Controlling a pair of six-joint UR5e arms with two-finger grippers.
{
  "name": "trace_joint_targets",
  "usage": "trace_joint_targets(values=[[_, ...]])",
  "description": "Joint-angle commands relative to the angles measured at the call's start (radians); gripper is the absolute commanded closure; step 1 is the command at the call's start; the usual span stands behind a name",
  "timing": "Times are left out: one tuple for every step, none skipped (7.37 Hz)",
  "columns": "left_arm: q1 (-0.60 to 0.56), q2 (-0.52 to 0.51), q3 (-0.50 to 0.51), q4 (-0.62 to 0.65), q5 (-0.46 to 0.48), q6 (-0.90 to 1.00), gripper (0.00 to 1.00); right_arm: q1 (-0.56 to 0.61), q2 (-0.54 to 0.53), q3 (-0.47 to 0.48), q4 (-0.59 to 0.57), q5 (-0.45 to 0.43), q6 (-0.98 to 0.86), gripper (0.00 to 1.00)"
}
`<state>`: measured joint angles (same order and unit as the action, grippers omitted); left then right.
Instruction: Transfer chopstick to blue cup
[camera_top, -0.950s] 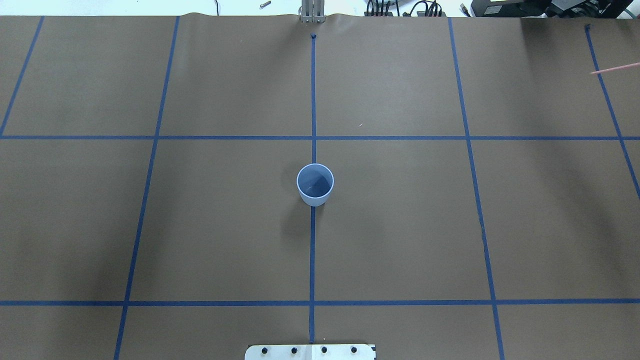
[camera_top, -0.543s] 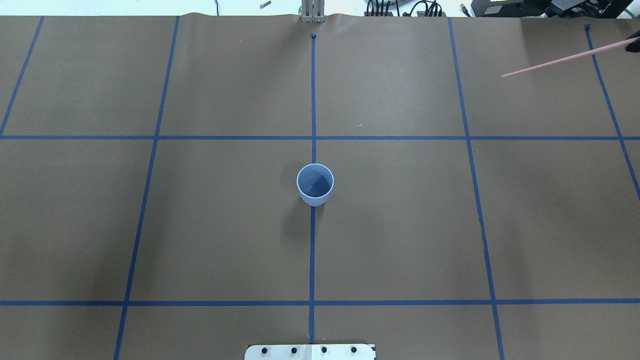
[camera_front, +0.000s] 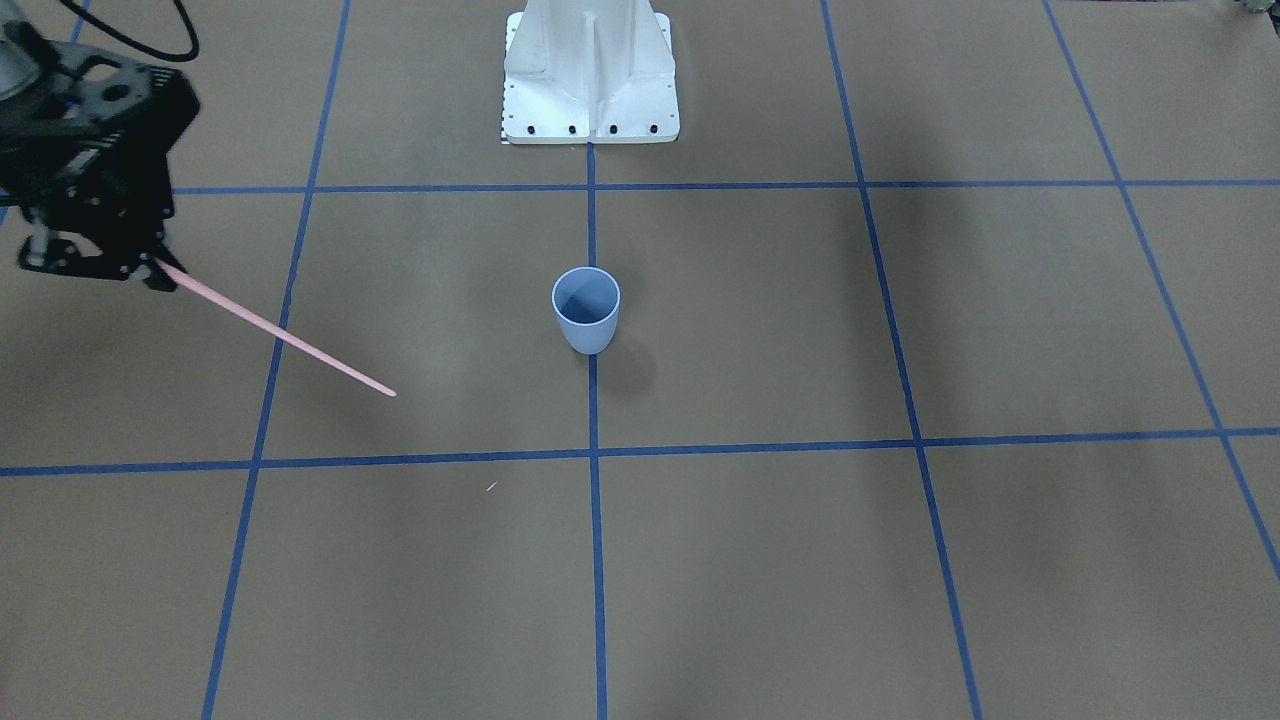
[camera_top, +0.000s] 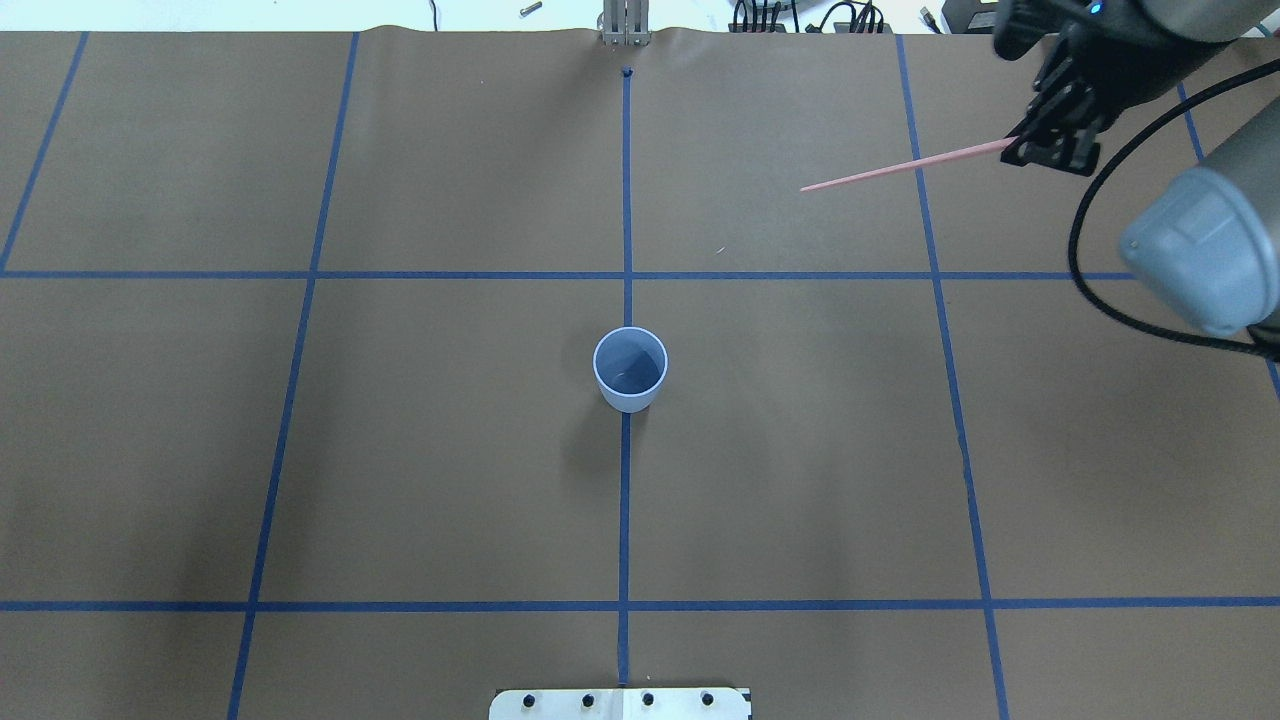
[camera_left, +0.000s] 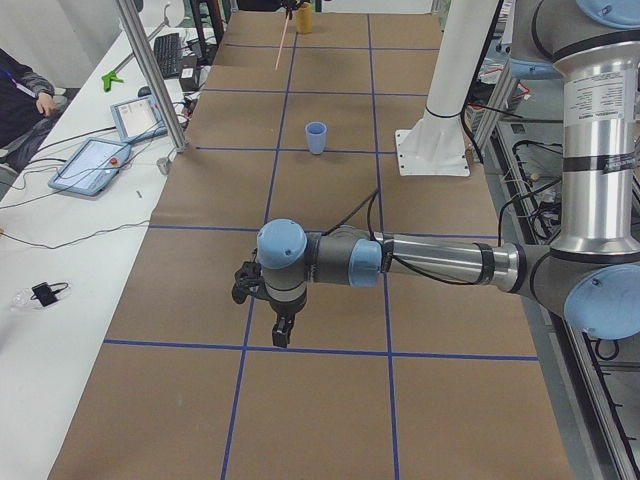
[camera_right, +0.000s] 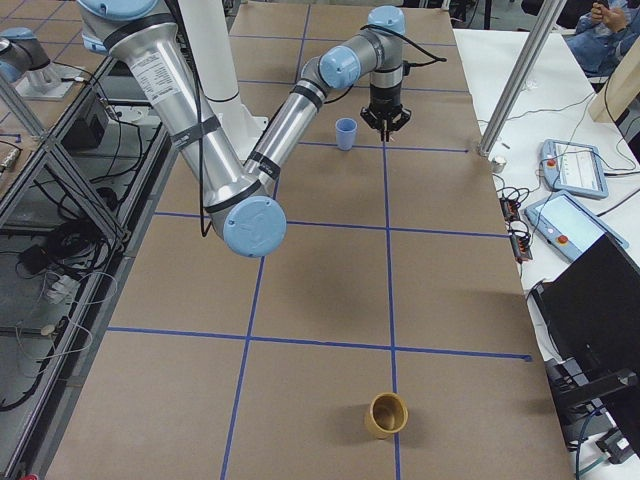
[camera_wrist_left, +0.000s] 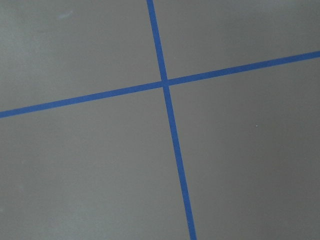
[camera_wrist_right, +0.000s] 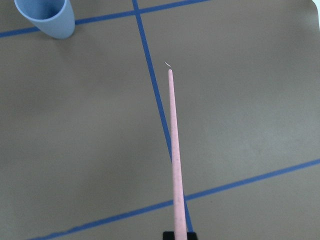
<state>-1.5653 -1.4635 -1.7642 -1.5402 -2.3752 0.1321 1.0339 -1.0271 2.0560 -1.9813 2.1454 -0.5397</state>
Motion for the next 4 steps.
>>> trace_joint_targets(values=[[-0.002, 0.005, -0.001, 0.000, -0.006, -0.002, 0.01, -0.156, 0.117, 0.004, -0.093, -0.079, 0.185, 1.00], [-0.002, 0.005, -0.001, 0.000, -0.006, -0.002, 0.01, -0.219, 0.221, -0.002, -0.223, -0.160, 0.197, 1.00], [-0.001, 0.005, 0.005, 0.000, -0.006, -0.002, 0.01, -0.280, 0.267, -0.005, -0.278, -0.215, 0.202, 1.00], [-0.001, 0.005, 0.008, 0.000, -0.006, -0.003, 0.01, -0.310, 0.281, -0.026, -0.280, -0.223, 0.228, 1.00]])
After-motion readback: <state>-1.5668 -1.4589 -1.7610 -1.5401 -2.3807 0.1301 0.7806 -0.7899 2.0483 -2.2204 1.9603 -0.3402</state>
